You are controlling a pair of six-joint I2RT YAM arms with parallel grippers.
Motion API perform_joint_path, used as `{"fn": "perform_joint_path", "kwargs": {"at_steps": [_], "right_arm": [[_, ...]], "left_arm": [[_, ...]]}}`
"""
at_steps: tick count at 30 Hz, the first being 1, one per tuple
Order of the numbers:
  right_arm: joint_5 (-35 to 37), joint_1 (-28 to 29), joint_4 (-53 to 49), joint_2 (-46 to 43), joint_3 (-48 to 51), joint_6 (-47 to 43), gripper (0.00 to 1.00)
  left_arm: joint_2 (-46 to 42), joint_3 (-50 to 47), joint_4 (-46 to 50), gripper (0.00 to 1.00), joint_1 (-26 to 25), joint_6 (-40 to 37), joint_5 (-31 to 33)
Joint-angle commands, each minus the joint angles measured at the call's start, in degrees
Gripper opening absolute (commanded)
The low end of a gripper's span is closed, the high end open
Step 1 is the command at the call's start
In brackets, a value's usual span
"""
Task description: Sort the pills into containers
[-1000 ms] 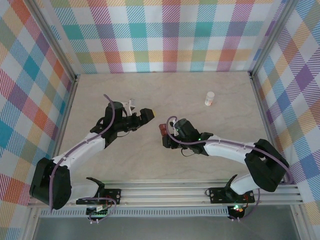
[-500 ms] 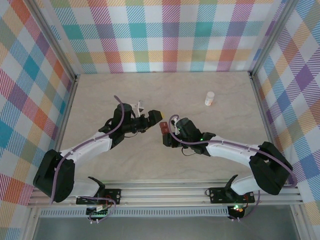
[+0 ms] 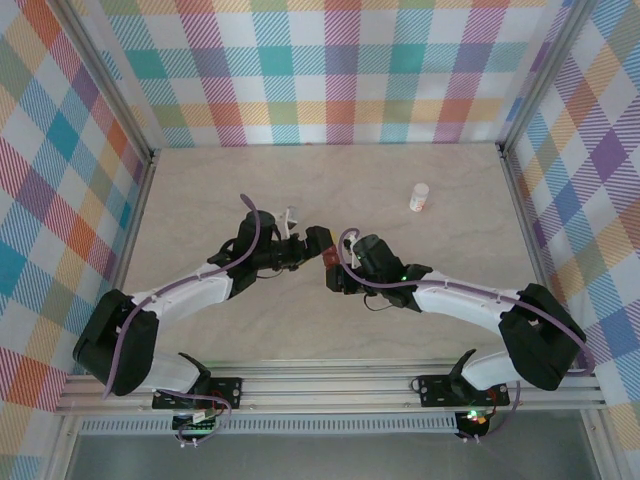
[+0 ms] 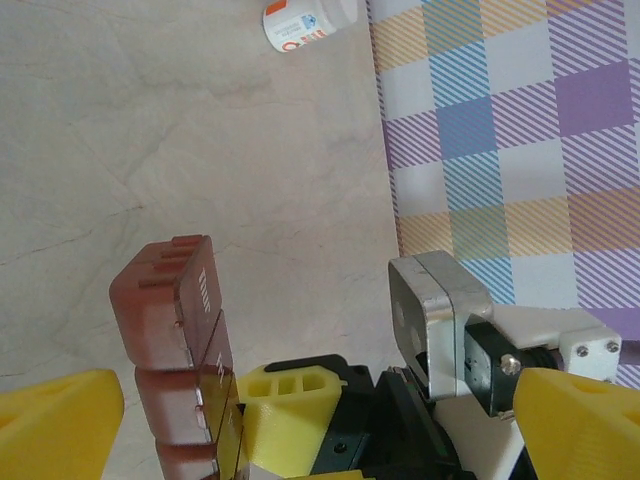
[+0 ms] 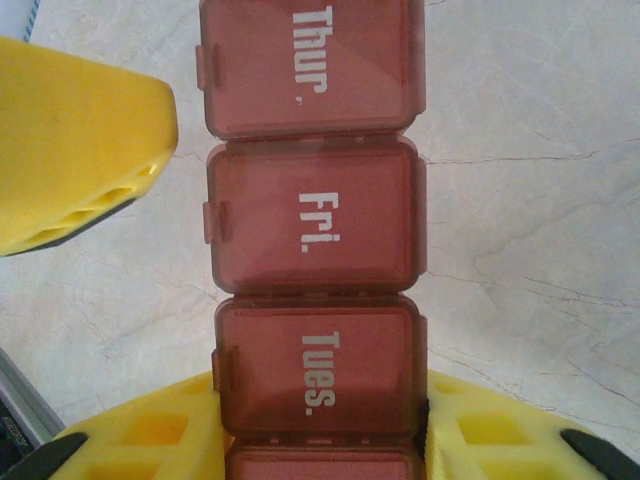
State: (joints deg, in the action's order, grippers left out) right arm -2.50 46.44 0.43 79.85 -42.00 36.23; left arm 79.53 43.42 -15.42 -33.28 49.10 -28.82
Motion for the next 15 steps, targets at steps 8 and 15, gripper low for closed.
{"fn": "perform_joint_path", "kwargs": {"at_steps": [8,15], "right_arm": [[-1.89,-0.29,1.88,-1.19,-0.19,0.57,0.35],[-2.37,-0.29,2.17,-1.21,0.10,0.68,0.35]], "left_arm": [[1.55,3.45,-1.92,1.00,-1.52,0.56,0.87],[2.69,4.54,-1.89,1.00,-2.05,0.38,1.12]]}}
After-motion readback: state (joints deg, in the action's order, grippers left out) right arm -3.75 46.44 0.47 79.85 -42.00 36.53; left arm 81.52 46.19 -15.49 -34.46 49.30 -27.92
